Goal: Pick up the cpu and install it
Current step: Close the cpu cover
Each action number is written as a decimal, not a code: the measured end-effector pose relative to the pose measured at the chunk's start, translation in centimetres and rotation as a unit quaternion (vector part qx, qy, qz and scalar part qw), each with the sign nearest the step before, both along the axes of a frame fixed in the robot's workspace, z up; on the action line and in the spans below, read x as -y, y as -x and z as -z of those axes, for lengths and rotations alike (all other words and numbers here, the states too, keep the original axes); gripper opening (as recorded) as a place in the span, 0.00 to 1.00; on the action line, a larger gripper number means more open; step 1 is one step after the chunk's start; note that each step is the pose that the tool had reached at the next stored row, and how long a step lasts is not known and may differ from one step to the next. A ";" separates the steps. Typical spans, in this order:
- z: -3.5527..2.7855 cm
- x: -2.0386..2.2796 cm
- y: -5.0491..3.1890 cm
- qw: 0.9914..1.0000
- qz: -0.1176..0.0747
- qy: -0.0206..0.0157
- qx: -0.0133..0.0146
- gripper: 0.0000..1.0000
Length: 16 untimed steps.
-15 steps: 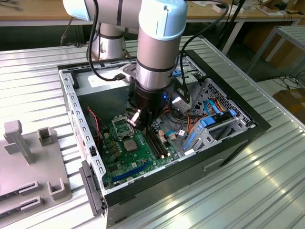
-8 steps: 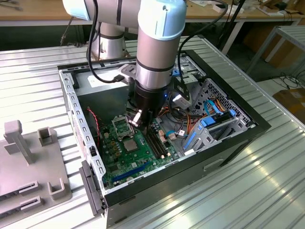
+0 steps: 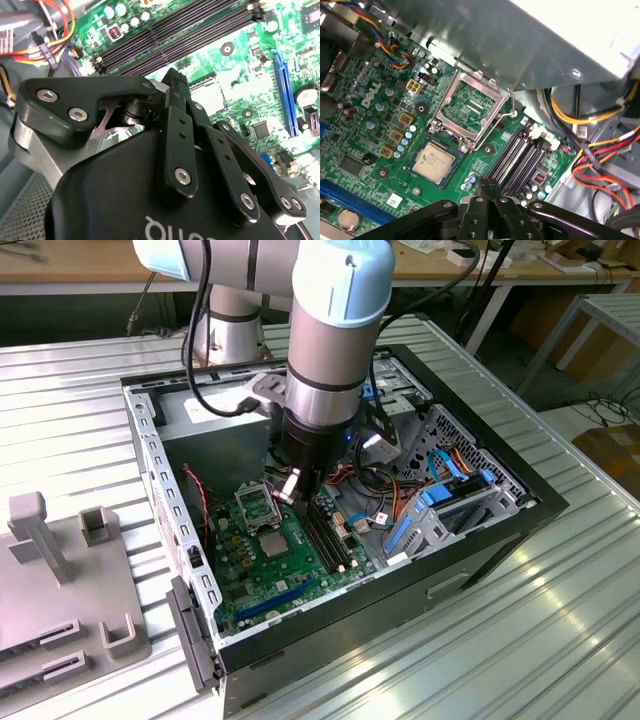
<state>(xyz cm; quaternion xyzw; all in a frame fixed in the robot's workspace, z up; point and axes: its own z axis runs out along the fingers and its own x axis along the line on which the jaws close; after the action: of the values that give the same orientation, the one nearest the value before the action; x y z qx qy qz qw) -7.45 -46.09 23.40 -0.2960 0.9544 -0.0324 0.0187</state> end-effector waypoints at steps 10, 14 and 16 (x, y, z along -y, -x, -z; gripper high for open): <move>0.17 -0.13 0.00 0.994 -0.107 0.000 -0.001 0.11; 0.19 -0.76 -0.09 0.994 -0.112 0.000 -0.001 0.11; 0.20 -1.41 -0.14 0.994 -0.114 0.000 -0.002 0.11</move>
<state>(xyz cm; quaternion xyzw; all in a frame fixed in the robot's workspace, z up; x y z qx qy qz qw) -7.31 -44.69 23.21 -0.4026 0.9147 -0.0293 0.0209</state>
